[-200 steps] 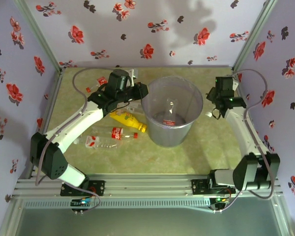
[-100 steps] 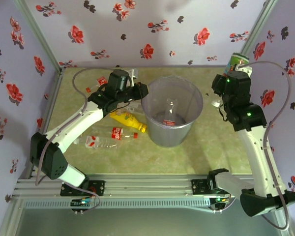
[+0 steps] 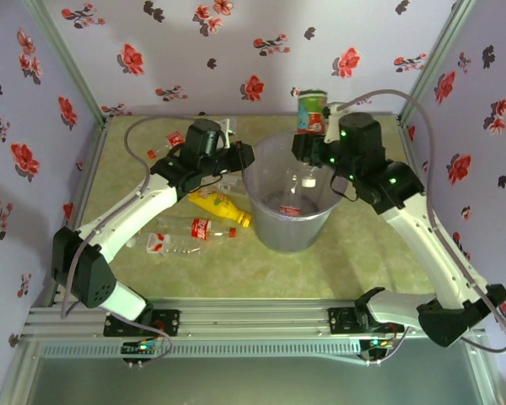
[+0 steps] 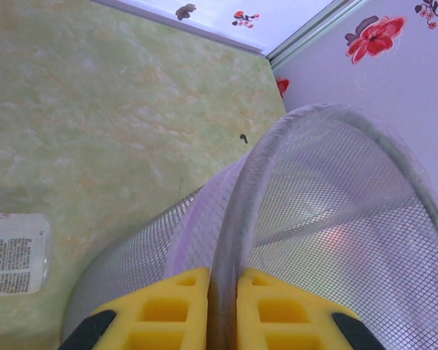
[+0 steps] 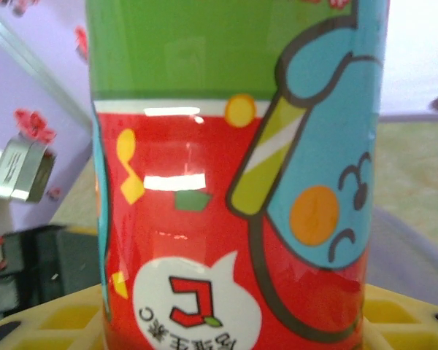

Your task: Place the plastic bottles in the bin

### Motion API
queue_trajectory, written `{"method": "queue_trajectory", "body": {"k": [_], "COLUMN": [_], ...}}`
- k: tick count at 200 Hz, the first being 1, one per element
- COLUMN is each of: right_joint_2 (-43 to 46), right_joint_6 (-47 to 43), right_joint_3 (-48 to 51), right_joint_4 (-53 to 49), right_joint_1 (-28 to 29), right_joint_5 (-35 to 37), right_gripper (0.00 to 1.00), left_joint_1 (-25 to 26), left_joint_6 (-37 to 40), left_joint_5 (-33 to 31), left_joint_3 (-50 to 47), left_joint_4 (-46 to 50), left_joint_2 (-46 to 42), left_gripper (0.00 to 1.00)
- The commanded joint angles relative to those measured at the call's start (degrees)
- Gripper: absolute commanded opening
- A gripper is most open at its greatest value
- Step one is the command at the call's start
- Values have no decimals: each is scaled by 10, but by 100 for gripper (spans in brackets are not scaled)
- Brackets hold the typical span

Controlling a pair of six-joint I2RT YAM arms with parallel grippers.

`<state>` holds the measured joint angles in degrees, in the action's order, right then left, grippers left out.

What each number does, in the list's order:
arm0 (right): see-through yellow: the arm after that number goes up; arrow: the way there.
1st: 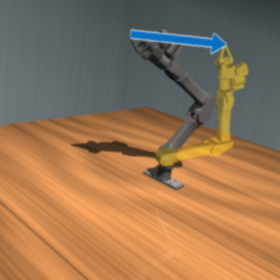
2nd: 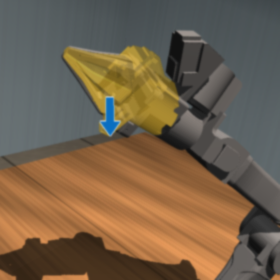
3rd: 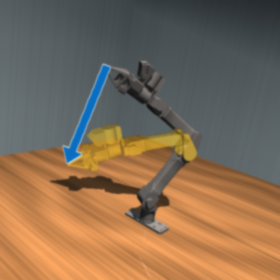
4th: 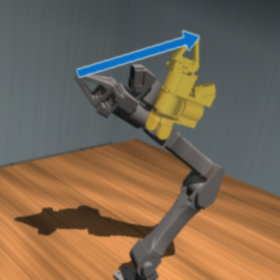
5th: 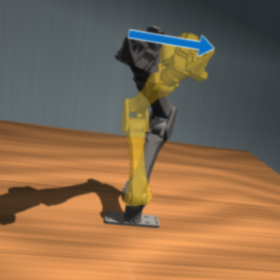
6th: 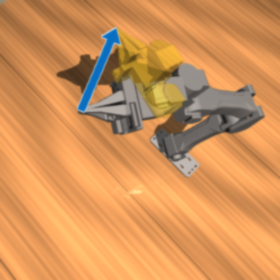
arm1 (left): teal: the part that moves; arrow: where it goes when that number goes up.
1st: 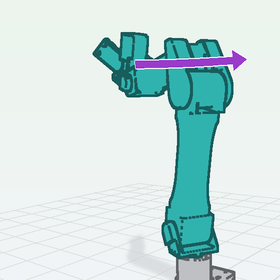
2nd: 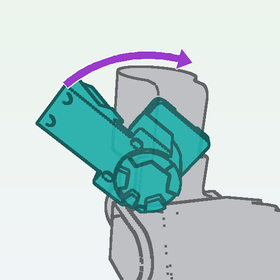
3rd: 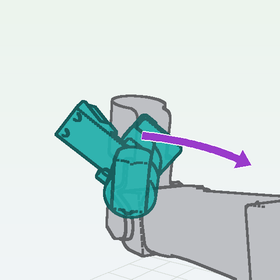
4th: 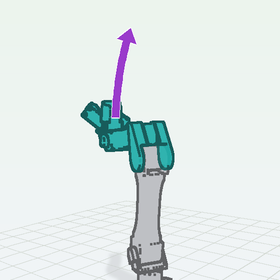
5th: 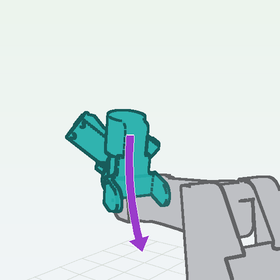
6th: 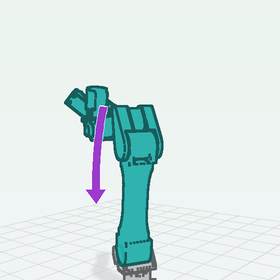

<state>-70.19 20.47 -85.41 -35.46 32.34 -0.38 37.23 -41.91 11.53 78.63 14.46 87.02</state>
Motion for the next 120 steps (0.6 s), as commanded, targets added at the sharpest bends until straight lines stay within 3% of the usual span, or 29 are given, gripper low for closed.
{"method": "queue_trajectory", "body": {"k": [1, 72, 120], "right_joint_2": [-6, -17, -38], "right_joint_6": [-12, 8, 10], "right_joint_3": [5, 92, 120], "right_joint_4": [-1, -27, -53], "right_joint_1": [17, 21, 21], "right_joint_5": [-47, -99, -62], "right_gripper": [37, 37, 39], "left_joint_1": [0, 0, 0], "left_joint_6": [5, 1, -1], "left_joint_5": [-15, -15, -15], "left_joint_3": [-8, -9, -12], "left_joint_4": [-6, -13, -16], "left_joint_2": [-7, -3, -2], "left_gripper": [1, 0, 0]}}
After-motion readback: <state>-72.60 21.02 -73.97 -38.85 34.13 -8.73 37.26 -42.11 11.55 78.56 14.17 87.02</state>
